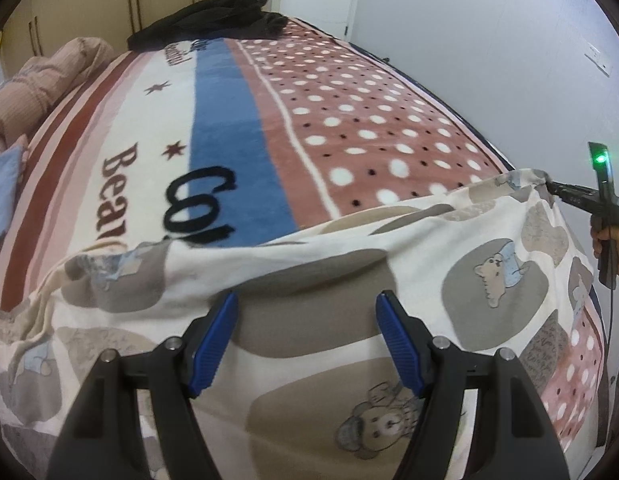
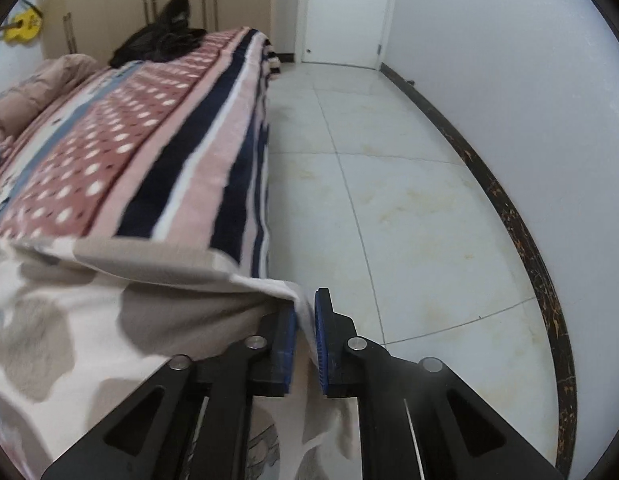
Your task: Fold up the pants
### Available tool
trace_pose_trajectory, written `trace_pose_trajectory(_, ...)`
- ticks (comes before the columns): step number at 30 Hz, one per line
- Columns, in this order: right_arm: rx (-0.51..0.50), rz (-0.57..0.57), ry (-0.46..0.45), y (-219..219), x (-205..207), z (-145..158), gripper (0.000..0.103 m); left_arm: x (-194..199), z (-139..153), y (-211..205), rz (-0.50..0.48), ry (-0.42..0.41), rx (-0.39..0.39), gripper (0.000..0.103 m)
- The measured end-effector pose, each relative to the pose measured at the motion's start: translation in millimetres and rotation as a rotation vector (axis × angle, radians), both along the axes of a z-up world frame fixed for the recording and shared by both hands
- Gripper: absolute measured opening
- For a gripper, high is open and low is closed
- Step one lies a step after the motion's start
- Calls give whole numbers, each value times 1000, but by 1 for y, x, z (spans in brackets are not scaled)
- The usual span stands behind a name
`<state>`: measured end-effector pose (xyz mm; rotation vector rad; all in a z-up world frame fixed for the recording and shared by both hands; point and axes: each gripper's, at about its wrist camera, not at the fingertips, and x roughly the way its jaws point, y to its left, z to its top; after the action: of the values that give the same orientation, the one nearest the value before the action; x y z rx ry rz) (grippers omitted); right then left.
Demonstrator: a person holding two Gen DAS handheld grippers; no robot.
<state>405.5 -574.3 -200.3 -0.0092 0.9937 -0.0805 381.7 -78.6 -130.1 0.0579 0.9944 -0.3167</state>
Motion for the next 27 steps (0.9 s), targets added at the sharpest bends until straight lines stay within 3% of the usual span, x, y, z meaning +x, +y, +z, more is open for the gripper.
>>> trace_pose_trajectory(2,-43,-26,24,2,9,-7,33,0,1,7,10,-1,-6,68)
trace_pose_trajectory(4,-47,-49,30,2,9,-8,37,-1,3,12,16,-6,-6,68)
trace_pose_trajectory(8,28,-73,-26,-2,-14,20,37,-8,12,26,41,-29,-17,68)
trace_pose_trajectory(13,186,24,-91,20,-37,49,52,-32,24,55,96,-57,-89,77)
trace_pose_trajectory(20,331,101,-14,93,-35,19,55,-89,34,126,235,-68,-111,82)
trace_pose_trajectory(24,317,212,-94,157,-51,39,55,-122,33,163,309,-71,-138,82)
trace_pose_trajectory(27,328,308,-140,207,-70,59,55,-141,19,187,358,-39,-235,84)
